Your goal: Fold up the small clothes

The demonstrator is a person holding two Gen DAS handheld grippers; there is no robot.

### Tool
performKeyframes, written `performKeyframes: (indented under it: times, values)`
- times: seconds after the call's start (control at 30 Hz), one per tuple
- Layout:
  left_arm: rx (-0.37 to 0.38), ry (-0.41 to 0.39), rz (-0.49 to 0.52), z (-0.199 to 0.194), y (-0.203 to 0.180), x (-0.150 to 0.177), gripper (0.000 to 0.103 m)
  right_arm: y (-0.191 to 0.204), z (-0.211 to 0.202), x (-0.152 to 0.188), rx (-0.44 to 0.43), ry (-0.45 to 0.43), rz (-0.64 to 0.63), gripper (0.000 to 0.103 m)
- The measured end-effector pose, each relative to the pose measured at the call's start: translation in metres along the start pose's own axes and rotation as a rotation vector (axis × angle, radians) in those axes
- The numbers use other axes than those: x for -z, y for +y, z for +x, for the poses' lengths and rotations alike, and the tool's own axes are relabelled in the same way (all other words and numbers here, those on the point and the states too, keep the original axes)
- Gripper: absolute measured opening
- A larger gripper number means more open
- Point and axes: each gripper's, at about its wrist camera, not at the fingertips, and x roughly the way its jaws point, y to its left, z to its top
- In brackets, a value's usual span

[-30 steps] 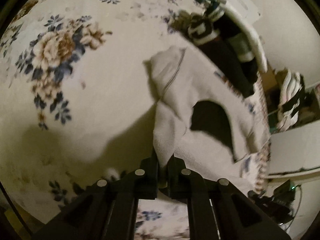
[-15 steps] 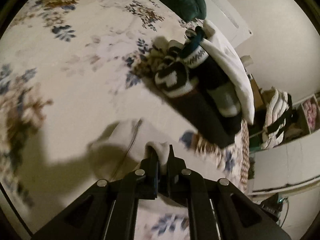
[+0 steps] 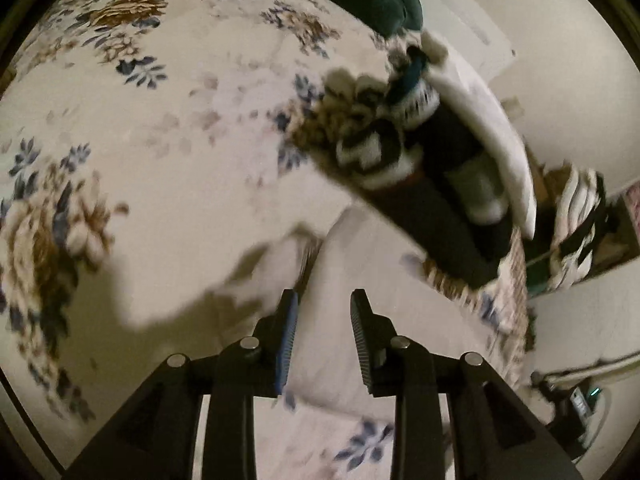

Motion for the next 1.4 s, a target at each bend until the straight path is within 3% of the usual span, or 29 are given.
performKeyframes:
  times: [0.23, 0.33, 0.53, 0.57, 0.6, 0.63, 0.67, 0.77, 1.03, 1.23, 1.4]
  values:
    - [-0.065, 0.078, 0.123, 0.047, -0.026, 0.009, 0.025, 0.014, 0.014, 0.026, 0.202, 0.018, -0.152, 0.063]
    - [-0.094, 0.102, 0.091, 0.062, -0.018, 0.002, 0.025, 0.011, 0.017, 0.026, 0.298, -0.003, -0.161, 0.063]
    - [-0.087, 0.099, 0.059, 0.055, -0.009, 0.007, 0.025, 0.004, 0.016, 0.037, 0.314, -0.006, -0.176, 0.061]
    - [-0.096, 0.104, 0.058, 0.056, -0.007, 0.010, 0.025, 0.002, 0.020, 0.037, 0.320, 0.003, -0.184, 0.058]
    - [-0.099, 0.110, 0.058, 0.057, -0.005, 0.012, 0.025, 0.002, 0.024, 0.037, 0.327, 0.012, -0.193, 0.043]
    - [-0.107, 0.119, 0.059, 0.059, -0.003, 0.014, 0.025, 0.003, 0.030, 0.037, 0.339, 0.026, -0.209, 0.020]
    - [-0.113, 0.126, 0.060, 0.061, -0.001, 0.015, 0.025, 0.004, 0.035, 0.037, 0.358, 0.040, -0.225, 0.011]
    - [-0.118, 0.130, 0.077, 0.061, -0.001, 0.018, 0.025, 0.013, 0.038, 0.041, 0.422, 0.030, -0.281, 0.004]
    - [-0.110, 0.140, 0.101, 0.059, -0.004, 0.022, 0.025, 0.021, 0.011, 0.028, 0.483, -0.084, -0.312, 0.003]
    - [-0.116, 0.138, 0.094, 0.058, -0.003, 0.020, 0.025, 0.005, 0.038, 0.020, 0.528, 0.005, -0.280, 0.003]
    - [-0.106, 0.121, 0.086, 0.057, 0.001, 0.010, 0.025, -0.032, 0.045, 0.023, 0.475, 0.081, -0.125, 0.003]
